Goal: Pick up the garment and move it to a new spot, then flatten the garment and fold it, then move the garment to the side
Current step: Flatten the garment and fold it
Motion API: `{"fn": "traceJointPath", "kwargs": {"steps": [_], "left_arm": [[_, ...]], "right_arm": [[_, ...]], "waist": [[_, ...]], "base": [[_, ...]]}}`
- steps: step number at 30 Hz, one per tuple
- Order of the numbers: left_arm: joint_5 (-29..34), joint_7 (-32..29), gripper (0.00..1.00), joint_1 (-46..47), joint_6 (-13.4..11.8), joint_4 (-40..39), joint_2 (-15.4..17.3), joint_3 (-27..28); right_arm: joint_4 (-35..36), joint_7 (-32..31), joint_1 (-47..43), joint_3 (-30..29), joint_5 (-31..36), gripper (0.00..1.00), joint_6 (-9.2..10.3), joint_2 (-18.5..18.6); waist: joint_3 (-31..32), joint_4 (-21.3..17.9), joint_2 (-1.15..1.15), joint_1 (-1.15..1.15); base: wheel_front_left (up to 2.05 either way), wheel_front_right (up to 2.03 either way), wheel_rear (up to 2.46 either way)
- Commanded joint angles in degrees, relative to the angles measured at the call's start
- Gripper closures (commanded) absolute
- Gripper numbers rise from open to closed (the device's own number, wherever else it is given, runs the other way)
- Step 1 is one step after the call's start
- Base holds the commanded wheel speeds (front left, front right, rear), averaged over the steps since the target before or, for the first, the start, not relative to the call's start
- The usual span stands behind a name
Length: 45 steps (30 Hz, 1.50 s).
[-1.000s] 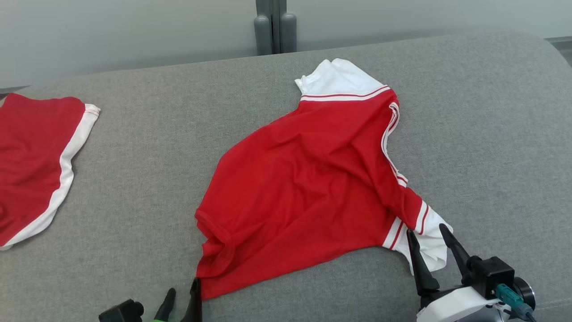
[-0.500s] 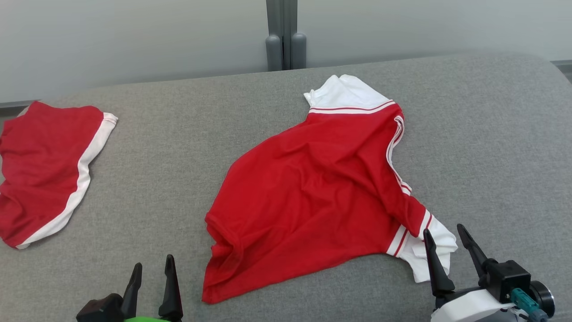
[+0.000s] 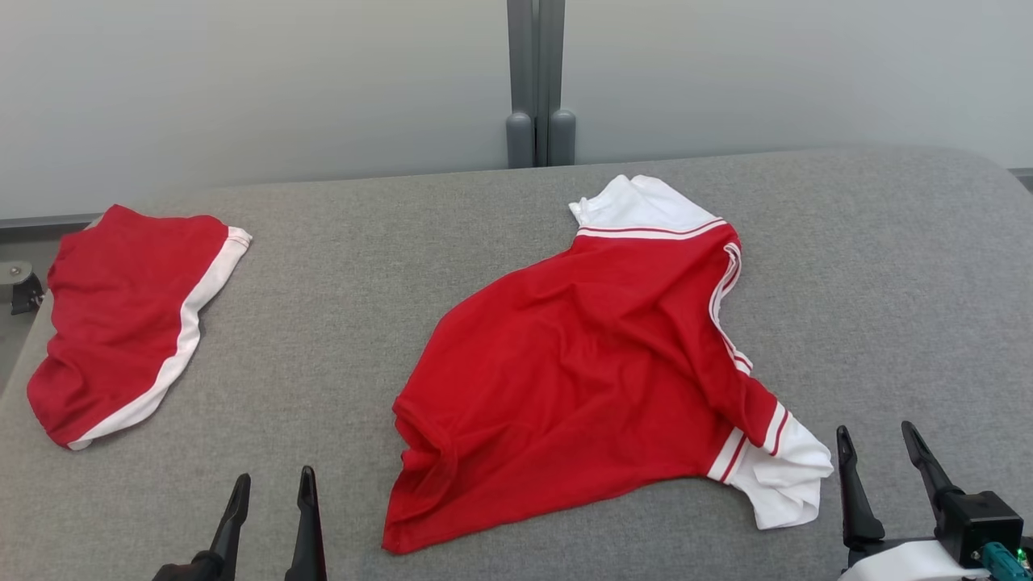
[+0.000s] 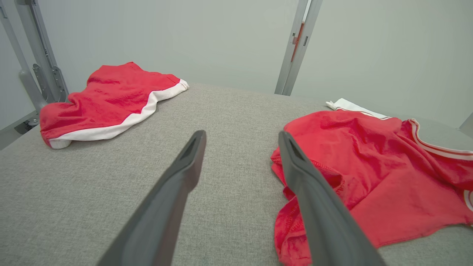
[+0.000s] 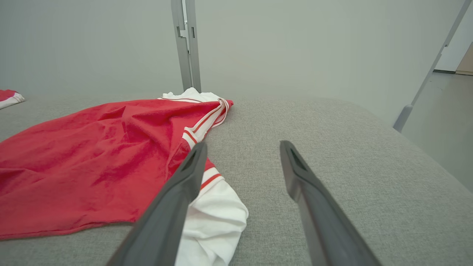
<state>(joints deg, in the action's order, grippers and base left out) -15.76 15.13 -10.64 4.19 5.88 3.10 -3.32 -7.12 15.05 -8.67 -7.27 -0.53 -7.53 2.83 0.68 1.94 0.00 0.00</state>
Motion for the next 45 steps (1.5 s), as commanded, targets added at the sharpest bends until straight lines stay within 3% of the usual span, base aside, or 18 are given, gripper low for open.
{"fn": "traceJointPath", "kwargs": {"steps": [1,16,30,31,32,33,34,35,38,43,45], "left_arm": [[0.57,0.01,0.00,-0.83,0.60,-0.16,-0.13,0.33],[-2.23,0.02,0.00,0.12,0.95,-0.20,-0.21,-1.19],[-1.24,0.02,0.00,-0.43,1.25,0.89,-0.20,-1.22],[-1.24,0.02,0.00,-0.33,1.28,0.86,-0.20,-1.20],[-1.26,0.02,0.00,-0.21,1.32,0.82,-0.20,-1.19],[-1.25,0.02,0.00,-0.11,1.22,0.81,-0.20,-1.18],[-1.22,0.02,0.00,0.02,1.25,0.80,-0.20,-1.17],[-1.18,0.02,0.00,0.13,1.24,0.79,-0.20,-1.14],[-1.20,0.02,0.00,0.37,1.14,0.67,-0.20,-1.14],[-1.32,0.02,0.00,0.00,0.82,0.60,-0.19,-0.88],[-1.33,0.02,0.00,-0.21,0.91,0.79,-0.20,-0.97]], "right_arm": [[-0.04,0.20,-0.49,-0.27,-0.01,0.00,0.08,0.11],[-2.81,0.20,1.73,4.84,6.02,0.00,0.08,0.14],[-23.70,0.08,12.82,4.39,19.51,0.02,0.08,0.11],[-24.70,-0.03,13.57,4.17,20.11,0.11,0.08,0.12],[-25.84,-0.11,14.50,3.82,20.59,0.47,0.08,0.14],[-26.57,-0.12,15.21,3.24,20.74,0.59,0.08,0.16],[-27.35,-0.13,15.90,2.81,21.02,0.84,0.09,0.16],[-28.03,-0.18,16.37,2.36,20.64,1.00,0.08,0.11],[-29.09,-0.03,18.41,-0.62,15.94,1.00,0.09,0.23],[-32.90,-0.26,21.51,-7.03,-4.39,1.00,0.09,0.16],[-35.48,-1.63,22.90,-10.24,-9.61,1.00,0.08,0.16]], "waist": [[0.09,-0.02,0.00,0.00],[-0.99,-0.48,0.00,0.00],[-1.24,1.60,0.00,0.00],[-1.32,1.72,0.00,0.00],[-1.47,1.87,0.00,0.00],[-1.59,2.00,0.00,0.00],[-1.75,2.14,0.00,0.00],[-1.85,2.23,0.00,0.00],[-2.14,2.47,0.00,0.00],[-2.43,2.13,0.00,0.00],[-2.50,1.83,0.00,0.00]], "base": [[0.00,0.00,0.00],[0.00,0.00,0.00],[0.00,0.00,0.00],[0.00,0.00,0.00],[0.00,0.00,0.00],[0.00,0.00,0.00],[0.00,0.00,0.00],[0.00,0.00,0.00],[0.00,0.00,0.00],[0.00,0.00,0.00],[0.00,0.00,0.00]]}}
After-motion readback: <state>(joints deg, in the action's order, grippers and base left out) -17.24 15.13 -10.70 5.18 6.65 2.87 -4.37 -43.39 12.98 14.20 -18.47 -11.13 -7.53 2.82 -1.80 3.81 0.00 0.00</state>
